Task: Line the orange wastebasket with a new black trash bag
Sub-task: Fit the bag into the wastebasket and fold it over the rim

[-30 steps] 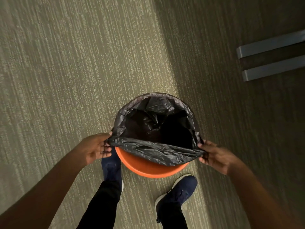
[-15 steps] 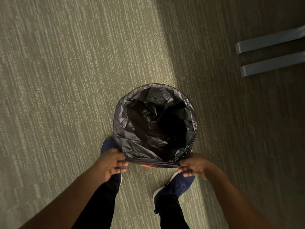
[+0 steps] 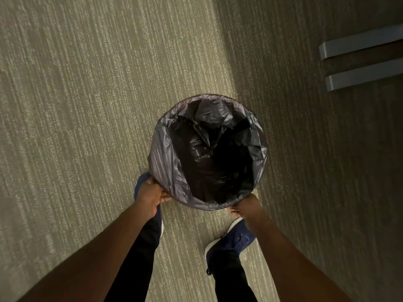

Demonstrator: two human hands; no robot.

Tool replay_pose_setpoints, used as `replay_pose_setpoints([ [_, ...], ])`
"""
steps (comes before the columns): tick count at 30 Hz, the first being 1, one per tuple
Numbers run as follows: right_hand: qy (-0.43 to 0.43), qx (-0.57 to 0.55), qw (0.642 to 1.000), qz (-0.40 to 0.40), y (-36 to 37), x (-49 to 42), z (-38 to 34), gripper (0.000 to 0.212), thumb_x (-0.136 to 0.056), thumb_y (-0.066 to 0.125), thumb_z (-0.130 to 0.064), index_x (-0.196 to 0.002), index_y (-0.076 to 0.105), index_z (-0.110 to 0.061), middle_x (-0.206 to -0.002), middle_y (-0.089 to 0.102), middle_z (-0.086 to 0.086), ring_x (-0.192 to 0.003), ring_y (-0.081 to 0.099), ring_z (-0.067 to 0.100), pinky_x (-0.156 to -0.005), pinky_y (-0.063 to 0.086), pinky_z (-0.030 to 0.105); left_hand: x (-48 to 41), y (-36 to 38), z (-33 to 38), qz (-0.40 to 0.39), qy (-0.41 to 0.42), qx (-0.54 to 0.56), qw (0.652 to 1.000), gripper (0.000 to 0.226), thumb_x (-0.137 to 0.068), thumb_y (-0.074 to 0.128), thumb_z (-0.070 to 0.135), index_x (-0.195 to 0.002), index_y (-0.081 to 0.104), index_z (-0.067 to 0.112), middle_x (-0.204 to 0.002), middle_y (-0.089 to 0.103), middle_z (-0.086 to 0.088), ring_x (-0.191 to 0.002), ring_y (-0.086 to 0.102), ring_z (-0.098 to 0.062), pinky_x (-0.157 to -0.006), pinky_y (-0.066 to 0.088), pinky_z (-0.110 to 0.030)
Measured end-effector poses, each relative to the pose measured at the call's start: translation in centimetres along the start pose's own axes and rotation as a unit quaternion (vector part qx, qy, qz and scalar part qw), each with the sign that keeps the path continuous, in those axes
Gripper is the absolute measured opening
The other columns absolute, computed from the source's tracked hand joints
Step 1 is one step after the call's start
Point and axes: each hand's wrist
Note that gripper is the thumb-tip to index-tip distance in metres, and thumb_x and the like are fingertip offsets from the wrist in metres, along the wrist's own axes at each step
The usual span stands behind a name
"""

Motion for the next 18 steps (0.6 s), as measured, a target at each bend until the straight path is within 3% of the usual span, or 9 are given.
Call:
replay_pose_setpoints([
  [4,0.037,-0.174,0.984,-0.013,-1.3,-0.5,-1.7,0.026,-0.100,0.043,-0.006,-0.083,0.061,-0.011,-0.059,0.063,0.003,-0.055,0.049,0.015,-0.043,0.043,0.023,-1.1,-0.3,2.2,0.021,-0.008,0.069,0.997,0.026,-0.105,0.041,0.014,-0.110,0.066,0.010,-0.101,0.076,-0.011,-0.095,0.071,-0.032,-0.092,0.057,-0.053],
  [8,0.006,-0.263,0.964,-0.023,-4.2,0.7,-4.4,0.030,-0.099,0.039,-0.025,-0.073,0.053,-0.020,-0.046,0.057,-0.007,-0.056,0.048,0.016,-0.052,0.043,0.026,-0.9,-1.3,4.2,0.053,0.023,0.164,0.985,0.022,-0.099,0.052,0.025,-0.091,0.068,0.013,-0.085,0.077,-0.006,-0.073,0.072,-0.021,-0.068,0.059,-0.040],
  [11,-0.062,-0.271,0.960,-0.033,-5.5,1.3,-6.2,0.040,-0.098,0.045,-0.053,-0.090,0.061,-0.017,-0.070,0.065,-0.002,-0.065,0.058,0.015,-0.060,0.047,0.029,-0.9,-1.8,5.2,0.007,0.059,0.184,0.981,0.028,-0.097,0.059,0.043,-0.101,0.069,0.018,-0.087,0.080,0.002,-0.088,0.074,-0.019,-0.079,0.057,-0.040],
  [13,-0.091,-0.240,0.966,-0.019,-5.3,1.2,-7.0,0.052,-0.092,0.054,-0.064,-0.105,0.070,-0.016,-0.090,0.075,-0.002,-0.080,0.068,0.015,-0.070,0.051,0.033,-1.1,-1.6,5.4,-0.023,0.070,0.187,0.980,0.014,-0.098,0.061,0.030,-0.096,0.068,0.018,-0.086,0.079,0.003,-0.085,0.072,-0.018,-0.079,0.056,-0.038],
  [15,-0.097,-0.242,0.965,0.019,-4.7,1.1,-7.5,0.054,-0.087,0.062,-0.065,-0.110,0.075,-0.018,-0.101,0.080,-0.003,-0.093,0.074,0.016,-0.081,0.056,0.036,-1.3,-1.2,5.5,-0.040,0.057,0.204,0.976,0.014,-0.099,0.058,0.015,-0.085,0.063,0.016,-0.078,0.074,0.000,-0.073,0.070,-0.017,-0.066,0.058,-0.031],
  [18,-0.091,-0.290,0.950,0.072,-3.5,0.8,-7.9,0.048,-0.086,0.065,-0.063,-0.100,0.075,-0.018,-0.093,0.081,-0.006,-0.085,0.078,0.014,-0.078,0.059,0.033,-1.7,-0.4,5.9,-0.031,0.015,0.205,0.978,0.014,-0.097,0.057,0.007,-0.089,0.068,0.008,-0.080,0.075,-0.009,-0.069,0.074,-0.023,-0.058,0.060,-0.034],
])
Point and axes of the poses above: each hand's wrist, its own x-axis away from the middle knuckle, its own y-axis out of the palm, z = x × y
